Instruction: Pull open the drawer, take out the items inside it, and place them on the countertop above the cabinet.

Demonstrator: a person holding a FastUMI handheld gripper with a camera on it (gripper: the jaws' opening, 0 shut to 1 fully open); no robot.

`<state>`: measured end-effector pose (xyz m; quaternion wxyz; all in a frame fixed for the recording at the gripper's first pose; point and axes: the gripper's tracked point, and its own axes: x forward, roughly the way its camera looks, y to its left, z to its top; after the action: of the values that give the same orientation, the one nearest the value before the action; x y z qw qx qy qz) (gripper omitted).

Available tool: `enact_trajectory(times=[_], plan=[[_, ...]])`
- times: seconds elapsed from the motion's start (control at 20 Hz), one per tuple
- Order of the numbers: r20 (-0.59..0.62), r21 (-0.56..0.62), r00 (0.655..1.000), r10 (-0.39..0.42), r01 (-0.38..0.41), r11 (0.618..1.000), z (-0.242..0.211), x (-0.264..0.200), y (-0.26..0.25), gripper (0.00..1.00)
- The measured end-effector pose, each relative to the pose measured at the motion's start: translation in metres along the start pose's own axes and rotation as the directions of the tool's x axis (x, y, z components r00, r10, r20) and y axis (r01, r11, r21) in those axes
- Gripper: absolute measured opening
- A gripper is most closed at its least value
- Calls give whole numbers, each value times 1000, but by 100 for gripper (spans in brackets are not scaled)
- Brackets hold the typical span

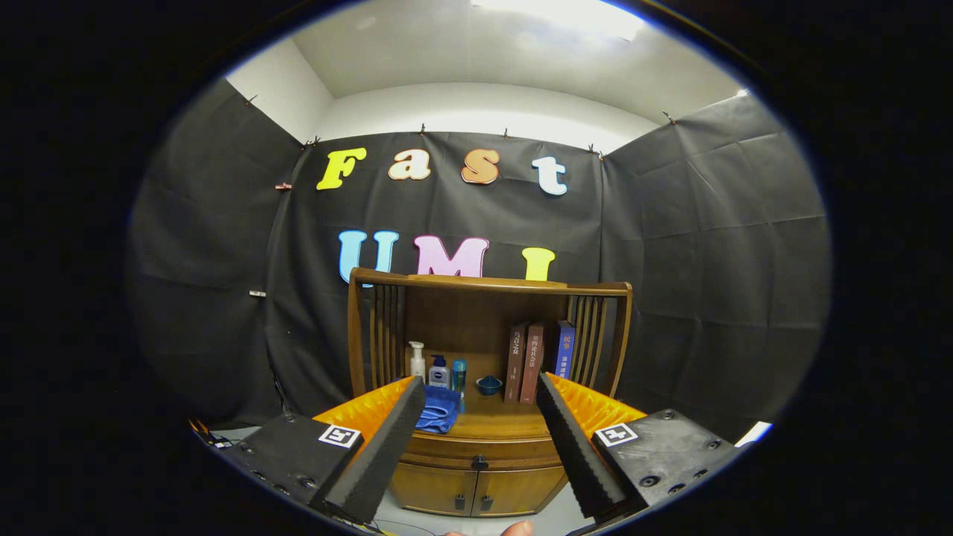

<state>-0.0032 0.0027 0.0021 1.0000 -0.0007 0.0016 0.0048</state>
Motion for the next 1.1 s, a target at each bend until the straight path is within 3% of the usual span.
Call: enact_trajectory(times=[0.65, 1.1], plan=[[48, 22, 999, 10, -11, 1000, 5, 2, 3, 98], [46, 23, 999, 14, -15, 1000, -95, 49, 15, 98]])
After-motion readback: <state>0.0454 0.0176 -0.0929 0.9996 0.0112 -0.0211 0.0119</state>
